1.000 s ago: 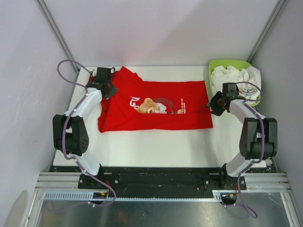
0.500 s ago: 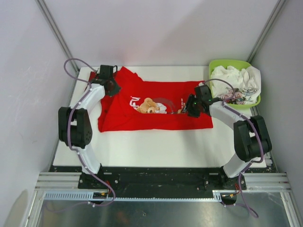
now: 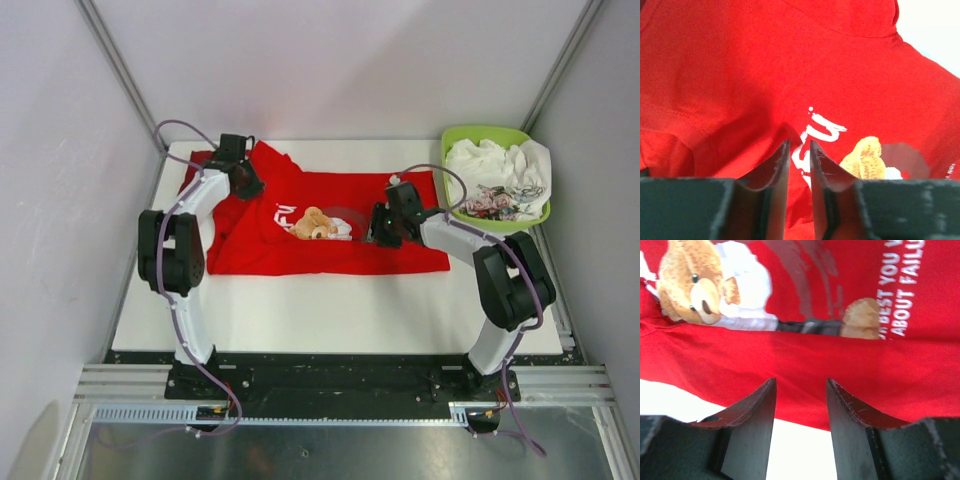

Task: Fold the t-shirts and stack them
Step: Fold the flattened tshirt in 1/3 of the way

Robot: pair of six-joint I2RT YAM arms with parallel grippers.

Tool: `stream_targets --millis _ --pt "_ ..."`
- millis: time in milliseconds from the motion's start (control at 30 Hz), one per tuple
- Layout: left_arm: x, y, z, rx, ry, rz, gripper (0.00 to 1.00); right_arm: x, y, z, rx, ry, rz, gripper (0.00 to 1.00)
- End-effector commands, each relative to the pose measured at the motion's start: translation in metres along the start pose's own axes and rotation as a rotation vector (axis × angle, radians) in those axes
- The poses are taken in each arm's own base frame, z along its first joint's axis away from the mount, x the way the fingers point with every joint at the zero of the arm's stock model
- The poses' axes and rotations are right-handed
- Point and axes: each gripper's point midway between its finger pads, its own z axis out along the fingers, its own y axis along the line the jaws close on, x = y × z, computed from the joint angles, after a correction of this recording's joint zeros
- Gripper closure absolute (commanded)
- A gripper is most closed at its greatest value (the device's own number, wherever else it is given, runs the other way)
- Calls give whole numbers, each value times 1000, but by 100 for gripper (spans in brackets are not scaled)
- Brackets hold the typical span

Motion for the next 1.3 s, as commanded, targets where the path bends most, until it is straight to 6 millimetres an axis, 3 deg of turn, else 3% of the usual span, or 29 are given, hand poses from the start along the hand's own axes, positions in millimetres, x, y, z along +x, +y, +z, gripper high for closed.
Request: stream_targets --millis 0,67,133,267,367,500,767,933,1267 --pt "-11 -13 -7 58 -18 39 60 -26 44 -1 -77 -107 -143 51" --pt "-18 -15 -19 62 -47 53 42 -25 61 2 -102 -124 -206 50" --pt "-27 -8 -36 38 -93 51 32 -21 79 8 -130 -132 -267 50" --pt "-25 28 -70 -46 -151 -33 27 -11 118 22 -162 -135 -401 50" --pt "-1 65 -87 -121 -151 -119 34 -2 149 30 -183 -140 -495 50" --pt "33 102 -96 -183 -127 -208 53 6 179 40 -185 -156 -597 50" --pt "77 135 -95 -264 -72 -263 81 22 216 61 -182 -149 -745 50" --pt "95 145 -83 -301 -18 -273 83 29 232 73 -210 -141 -775 50" --pt "107 157 -73 -354 15 -266 83 40 247 92 -193 -141 -826 49"
